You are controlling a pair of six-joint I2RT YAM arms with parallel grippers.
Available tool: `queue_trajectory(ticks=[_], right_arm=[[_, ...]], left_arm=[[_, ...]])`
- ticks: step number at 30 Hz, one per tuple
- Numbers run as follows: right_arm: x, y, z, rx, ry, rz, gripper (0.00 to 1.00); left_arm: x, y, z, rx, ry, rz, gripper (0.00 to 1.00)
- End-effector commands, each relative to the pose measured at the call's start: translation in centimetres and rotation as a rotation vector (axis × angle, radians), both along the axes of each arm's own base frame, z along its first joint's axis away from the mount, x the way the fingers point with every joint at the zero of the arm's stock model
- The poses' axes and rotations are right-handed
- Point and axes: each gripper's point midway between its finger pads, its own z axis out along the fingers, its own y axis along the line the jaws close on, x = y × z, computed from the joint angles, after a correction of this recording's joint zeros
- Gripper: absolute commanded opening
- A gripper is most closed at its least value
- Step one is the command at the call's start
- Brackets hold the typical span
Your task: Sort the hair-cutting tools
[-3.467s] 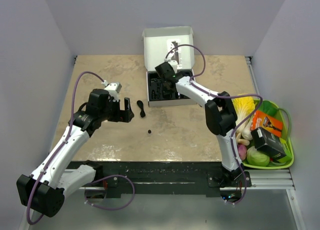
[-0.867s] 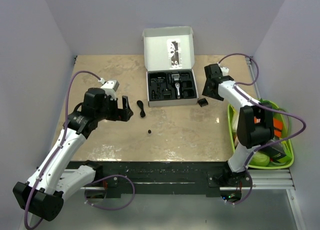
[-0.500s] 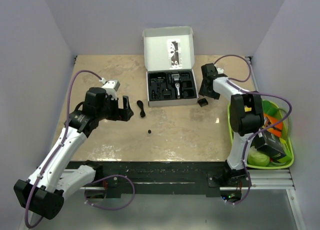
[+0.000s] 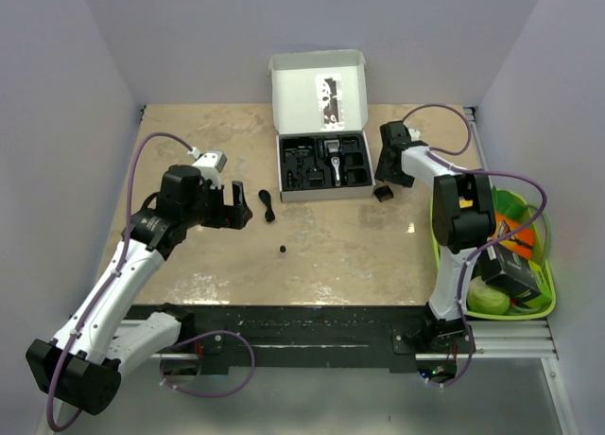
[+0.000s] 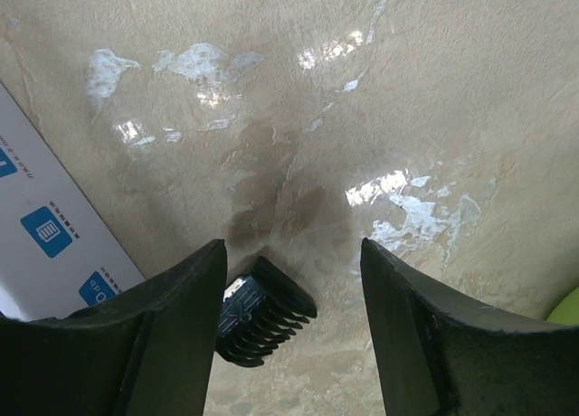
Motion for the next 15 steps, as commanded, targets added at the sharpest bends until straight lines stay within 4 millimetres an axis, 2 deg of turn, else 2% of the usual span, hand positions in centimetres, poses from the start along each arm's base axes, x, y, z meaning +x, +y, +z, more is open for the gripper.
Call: queue_trajectory(ticks=[1, 6, 11, 15], right_arm=[[1.2, -0.4, 2.2, -0.030, -0.066, 0.017, 0.64], [2.1, 1.0, 3.4, -0.028, -0.082, 0.075, 0.64], [3.2, 4.1, 4.7, -0.032, -0.114, 0.180, 0.65], [4.4, 5.1, 4.3, -0.027, -0.114, 0.211, 0.65]], left_arm=[[0.2, -0.1, 0.6, -0.011, -0.032, 0.000, 1.00], [-0.1, 0.0, 0.7, -0.015, -0.037, 0.002, 1.00], [-0.3, 0.1, 0.8, -0.015, -0.038, 0.004, 1.00], [-0.3, 0.2, 0.9, -0.014, -0.039, 0.006, 1.00]])
